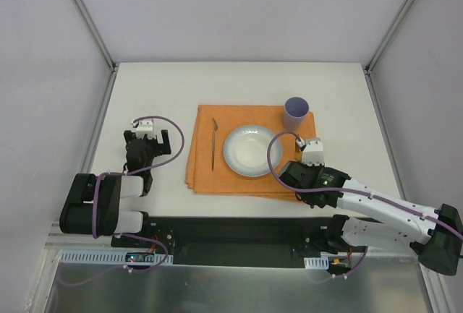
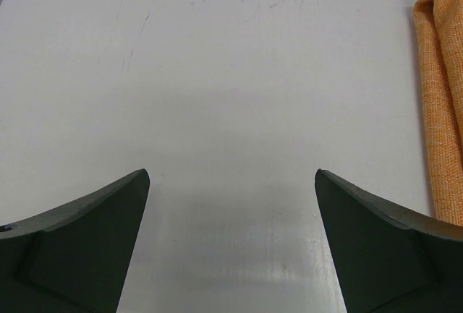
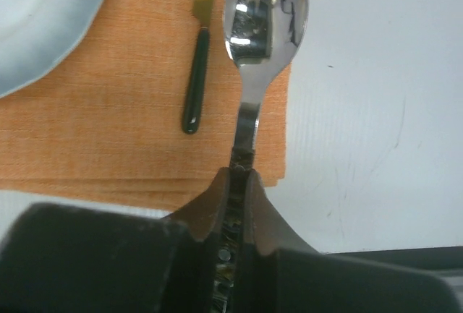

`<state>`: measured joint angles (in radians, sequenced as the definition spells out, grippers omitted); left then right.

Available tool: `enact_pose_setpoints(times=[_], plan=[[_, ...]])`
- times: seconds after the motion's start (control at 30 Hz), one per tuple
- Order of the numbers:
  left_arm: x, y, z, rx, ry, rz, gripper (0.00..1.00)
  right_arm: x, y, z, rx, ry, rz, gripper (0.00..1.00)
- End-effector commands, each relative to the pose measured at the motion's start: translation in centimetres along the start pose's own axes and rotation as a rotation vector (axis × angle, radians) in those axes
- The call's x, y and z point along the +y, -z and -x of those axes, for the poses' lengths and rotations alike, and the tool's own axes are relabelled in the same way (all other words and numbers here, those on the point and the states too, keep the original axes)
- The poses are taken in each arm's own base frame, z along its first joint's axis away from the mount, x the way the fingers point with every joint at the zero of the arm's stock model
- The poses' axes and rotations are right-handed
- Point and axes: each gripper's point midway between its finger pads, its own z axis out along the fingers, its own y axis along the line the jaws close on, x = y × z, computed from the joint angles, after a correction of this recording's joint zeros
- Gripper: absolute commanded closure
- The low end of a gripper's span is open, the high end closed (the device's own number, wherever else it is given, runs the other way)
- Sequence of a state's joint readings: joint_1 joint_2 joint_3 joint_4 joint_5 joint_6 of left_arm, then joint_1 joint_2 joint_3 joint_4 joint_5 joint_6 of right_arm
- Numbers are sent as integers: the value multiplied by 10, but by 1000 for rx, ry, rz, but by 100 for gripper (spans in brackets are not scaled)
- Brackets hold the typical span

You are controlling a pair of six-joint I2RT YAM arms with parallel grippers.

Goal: Set the dinner table for one person
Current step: Place the spoon on the napkin.

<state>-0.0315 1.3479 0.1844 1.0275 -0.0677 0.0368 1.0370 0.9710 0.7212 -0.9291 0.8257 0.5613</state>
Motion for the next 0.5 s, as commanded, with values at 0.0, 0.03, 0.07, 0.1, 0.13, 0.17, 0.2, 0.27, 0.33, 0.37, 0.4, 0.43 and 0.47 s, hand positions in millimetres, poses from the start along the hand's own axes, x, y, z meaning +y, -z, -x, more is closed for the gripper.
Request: enact_pose_setpoints(times=[0.0, 0.03, 0.07, 0.1, 0.13, 0.17, 0.2, 0.27, 0.33, 0.37, 0.4, 0.43, 0.47], plan=[[-3, -3, 23, -77, 21, -17, 1, 0, -12, 21, -143, -112, -27, 99], [-3, -3, 23, -76, 21, -17, 1, 4, -14, 23, -153, -117, -18, 99], [-3, -3, 23, -77, 21, -17, 1, 4, -17, 20, -150, -113, -21, 99], [-3, -3, 22, -76, 21, -17, 1, 5, -21, 18, -140, -107, -30, 99], [-3, -3, 23, -77, 23, -17, 1, 9, -24, 20, -143, -114, -23, 99], [-3, -3, 23, -76, 21, -17, 1, 12, -28, 17, -125, -95, -15, 99], [-3, -3, 23, -76, 22, -17, 1, 12, -32, 17, -114, -97, -21, 99], [-3, -3, 22, -76, 21, -17, 1, 25, -38, 19, -91, -75, 21, 99], [-3, -3, 23, -76, 21, -17, 1, 30, -46, 22, -68, -79, 23, 99], [-3, -3, 23, -77, 21, -17, 1, 34, -46, 26, -53, -70, 41, 99], [-3, -3, 23, -77, 21, -17, 1, 31, -51, 27, -36, -75, 31, 99], [-3, -3, 23, -76, 21, -17, 1, 33, -55, 26, -14, -63, 26, 99], [-3, -3, 23, -77, 21, -17, 1, 36, -58, 26, 11, -61, 38, 99]])
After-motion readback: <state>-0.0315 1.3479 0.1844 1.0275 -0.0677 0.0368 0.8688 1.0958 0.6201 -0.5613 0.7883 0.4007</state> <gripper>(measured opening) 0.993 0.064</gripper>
